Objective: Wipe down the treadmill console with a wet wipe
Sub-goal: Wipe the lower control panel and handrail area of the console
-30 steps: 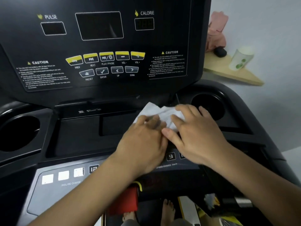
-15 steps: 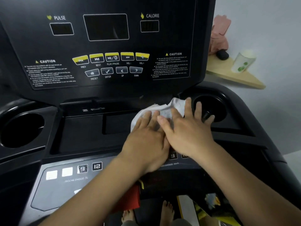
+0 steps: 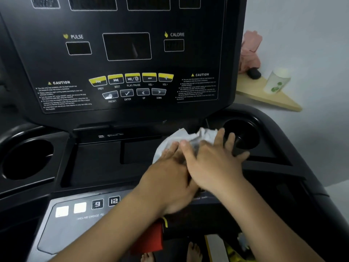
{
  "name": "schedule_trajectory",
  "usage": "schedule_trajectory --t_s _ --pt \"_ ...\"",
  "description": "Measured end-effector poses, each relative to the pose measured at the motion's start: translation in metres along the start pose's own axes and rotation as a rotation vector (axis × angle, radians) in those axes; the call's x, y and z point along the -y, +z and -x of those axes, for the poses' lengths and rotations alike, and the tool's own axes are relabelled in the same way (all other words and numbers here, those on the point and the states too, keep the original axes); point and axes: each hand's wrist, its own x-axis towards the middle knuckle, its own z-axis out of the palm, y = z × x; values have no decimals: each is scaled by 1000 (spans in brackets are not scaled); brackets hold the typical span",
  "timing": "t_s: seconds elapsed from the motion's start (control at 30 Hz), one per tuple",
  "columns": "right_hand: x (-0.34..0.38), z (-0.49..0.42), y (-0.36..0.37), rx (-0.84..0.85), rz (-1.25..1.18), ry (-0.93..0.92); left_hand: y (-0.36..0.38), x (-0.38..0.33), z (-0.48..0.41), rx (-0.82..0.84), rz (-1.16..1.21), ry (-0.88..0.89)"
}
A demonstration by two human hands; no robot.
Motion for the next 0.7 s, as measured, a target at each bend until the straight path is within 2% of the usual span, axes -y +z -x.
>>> schedule_trajectory --t_s 0.17,0.3,0.4,0.53,0.6,0.7 --pt "-7 -13 -3 -60 -23 -134 -2 11 -12 -32 -85 -18" --pt "-38 -13 -3 -99 167 -395 -17 25 -4 -129 -106 79" --pt "-53 1 3 -262 150 -632 -19 32 -2 -165 -127 135" --pt "-57 0 2 -100 199 -685 -12 30 -12 -154 -101 136" --pt "-65 8 0 -72 230 -716 -7 26 -6 -223 -124 154" --pt "-73 20 -7 22 290 -691 0 18 7 -85 -72 65"
